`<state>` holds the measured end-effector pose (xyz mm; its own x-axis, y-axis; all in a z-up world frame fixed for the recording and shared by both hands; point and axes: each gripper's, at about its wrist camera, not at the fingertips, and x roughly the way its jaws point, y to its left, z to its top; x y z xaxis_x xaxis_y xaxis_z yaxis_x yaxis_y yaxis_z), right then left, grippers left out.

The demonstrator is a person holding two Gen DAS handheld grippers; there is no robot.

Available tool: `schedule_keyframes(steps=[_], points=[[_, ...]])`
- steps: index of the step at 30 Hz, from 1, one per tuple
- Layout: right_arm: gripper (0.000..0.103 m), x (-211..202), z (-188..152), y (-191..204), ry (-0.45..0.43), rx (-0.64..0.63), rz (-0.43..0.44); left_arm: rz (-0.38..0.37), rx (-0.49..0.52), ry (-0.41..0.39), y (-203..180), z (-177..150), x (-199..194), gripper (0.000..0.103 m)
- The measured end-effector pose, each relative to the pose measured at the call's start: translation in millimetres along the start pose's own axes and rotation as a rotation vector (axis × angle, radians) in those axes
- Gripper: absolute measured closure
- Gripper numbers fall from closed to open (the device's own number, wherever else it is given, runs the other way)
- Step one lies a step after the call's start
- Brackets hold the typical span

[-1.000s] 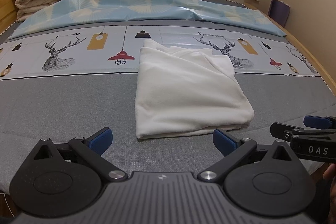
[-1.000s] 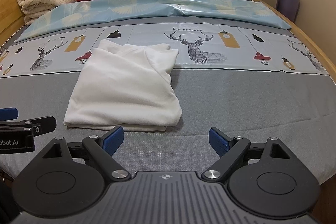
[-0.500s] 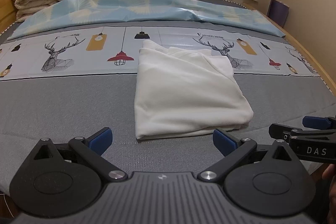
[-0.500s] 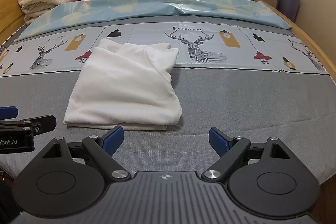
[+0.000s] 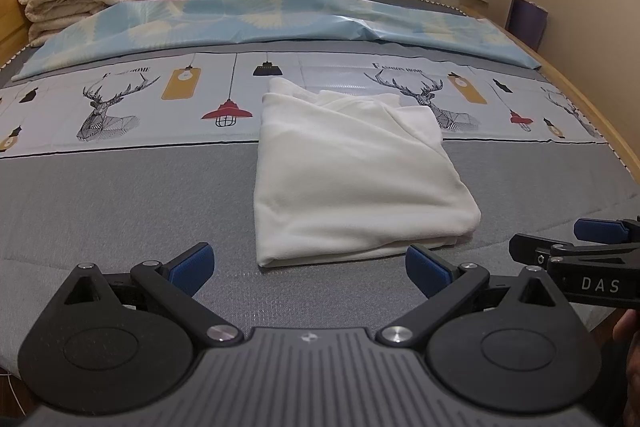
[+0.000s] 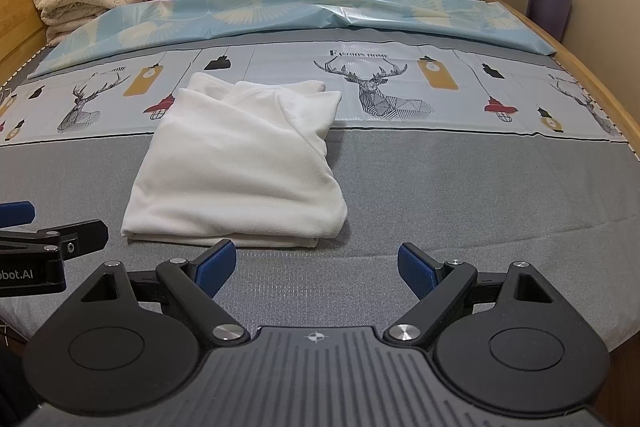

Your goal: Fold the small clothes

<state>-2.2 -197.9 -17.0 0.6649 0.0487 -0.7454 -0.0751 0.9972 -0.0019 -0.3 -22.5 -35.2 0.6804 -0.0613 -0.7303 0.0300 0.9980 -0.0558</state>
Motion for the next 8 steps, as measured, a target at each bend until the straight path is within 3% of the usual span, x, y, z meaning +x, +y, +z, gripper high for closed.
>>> schedule_keyframes(steps=[8], points=[[0.014,0.9,-1.9,-0.7,0.003,-0.002,0.002,-0.001,0.002,0.001,0.2,-0.1,1.0,0.001]])
